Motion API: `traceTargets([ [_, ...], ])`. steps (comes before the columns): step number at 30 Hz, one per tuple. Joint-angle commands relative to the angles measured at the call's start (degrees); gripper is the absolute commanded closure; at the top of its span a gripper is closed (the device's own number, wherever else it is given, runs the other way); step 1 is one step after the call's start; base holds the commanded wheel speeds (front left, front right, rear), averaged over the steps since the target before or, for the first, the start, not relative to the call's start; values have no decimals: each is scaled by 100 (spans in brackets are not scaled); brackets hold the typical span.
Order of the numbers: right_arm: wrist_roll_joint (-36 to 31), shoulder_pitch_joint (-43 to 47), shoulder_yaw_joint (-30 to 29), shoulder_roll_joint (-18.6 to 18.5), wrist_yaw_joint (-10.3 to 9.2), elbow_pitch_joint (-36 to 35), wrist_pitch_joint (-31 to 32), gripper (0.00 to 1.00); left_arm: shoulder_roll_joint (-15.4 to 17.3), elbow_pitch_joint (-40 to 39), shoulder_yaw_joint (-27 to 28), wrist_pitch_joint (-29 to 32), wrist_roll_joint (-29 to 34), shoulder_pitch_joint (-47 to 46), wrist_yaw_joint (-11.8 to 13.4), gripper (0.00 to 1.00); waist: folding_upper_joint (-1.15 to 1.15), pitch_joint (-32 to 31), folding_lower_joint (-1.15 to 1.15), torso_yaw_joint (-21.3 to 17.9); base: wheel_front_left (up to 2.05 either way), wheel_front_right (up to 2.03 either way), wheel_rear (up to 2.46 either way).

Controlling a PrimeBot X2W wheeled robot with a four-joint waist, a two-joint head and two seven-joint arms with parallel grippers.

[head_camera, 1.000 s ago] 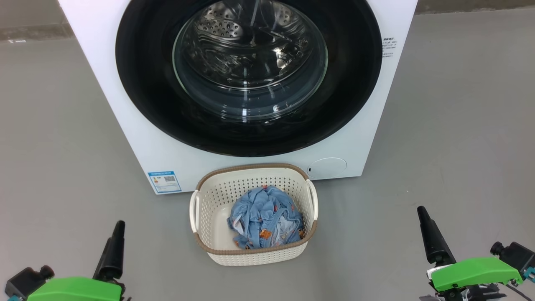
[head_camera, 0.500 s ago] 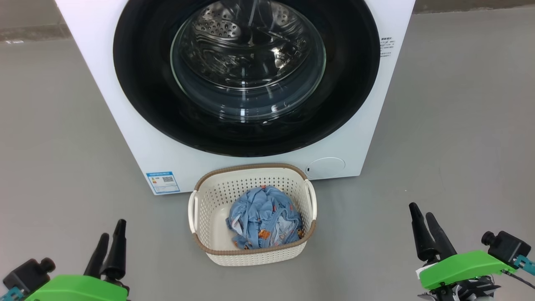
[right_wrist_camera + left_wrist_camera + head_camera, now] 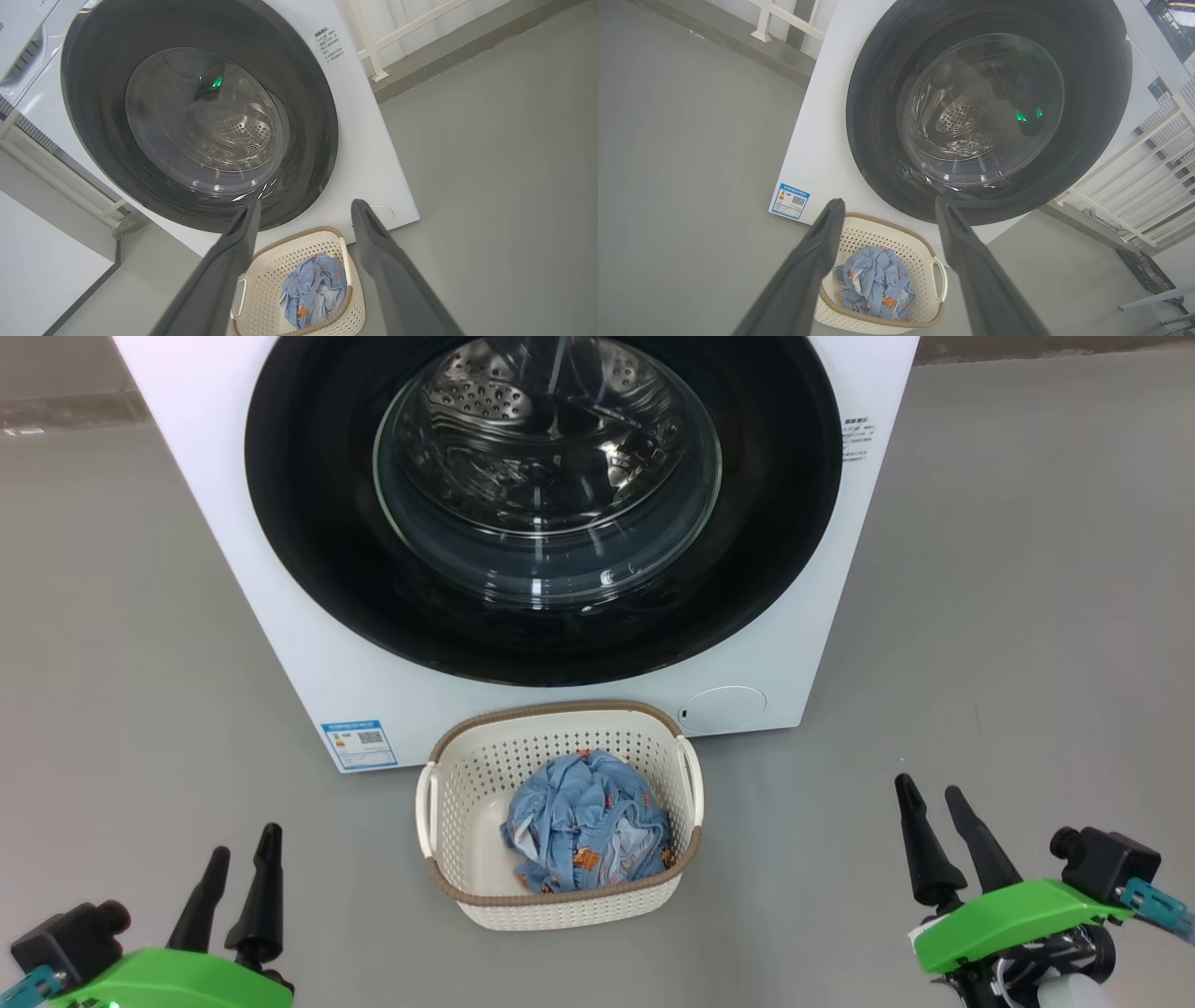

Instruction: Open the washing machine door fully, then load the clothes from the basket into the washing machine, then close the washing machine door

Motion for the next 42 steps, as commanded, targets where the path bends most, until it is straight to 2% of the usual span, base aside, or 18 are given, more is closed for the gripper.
traceTargets([
  [1, -263, -317, 133, -52, 6, -137, -99, 0, 206, -125, 115, -92, 203, -295, -10, 0, 0, -2, 0, -1, 0, 0, 0],
  [26, -2120, -530, 324, -96, 8, -2, -502, 0, 441, -109, 22, -496, 1790, -266, -14, 0, 0, -23, 0, -40, 0, 0, 0],
  [42, -3121, -680, 367, -74, 10, 23, -769, 0, 533, -79, 63, -764, 2585, -309, -16, 0, 0, -2, 0, -74, 0, 0, 0],
])
